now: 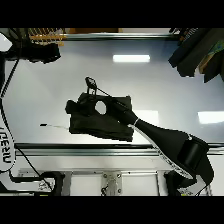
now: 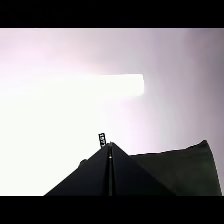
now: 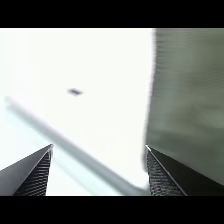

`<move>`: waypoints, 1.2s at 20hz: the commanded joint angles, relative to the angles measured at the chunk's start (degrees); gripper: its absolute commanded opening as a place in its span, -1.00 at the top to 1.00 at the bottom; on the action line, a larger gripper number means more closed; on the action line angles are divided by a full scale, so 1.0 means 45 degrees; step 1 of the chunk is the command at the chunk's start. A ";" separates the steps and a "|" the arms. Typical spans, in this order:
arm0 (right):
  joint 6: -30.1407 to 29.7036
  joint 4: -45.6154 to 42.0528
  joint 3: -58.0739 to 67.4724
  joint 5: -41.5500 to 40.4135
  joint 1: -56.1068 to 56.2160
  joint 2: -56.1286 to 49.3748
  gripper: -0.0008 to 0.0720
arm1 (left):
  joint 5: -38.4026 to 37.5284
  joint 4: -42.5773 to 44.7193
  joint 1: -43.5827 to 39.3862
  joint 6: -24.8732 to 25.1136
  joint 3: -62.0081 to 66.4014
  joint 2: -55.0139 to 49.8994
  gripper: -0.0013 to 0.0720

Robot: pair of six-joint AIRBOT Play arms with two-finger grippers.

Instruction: Fold the clothes and pants, and hang the long-sleeved shirts on hangers.

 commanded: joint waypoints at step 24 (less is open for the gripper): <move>-1.2288 0.6776 -1.0642 0.4954 -1.0962 0.3109 -0.97 | 0.2997 -0.0010 -0.4483 -0.0126 -1.0142 0.6008 0.93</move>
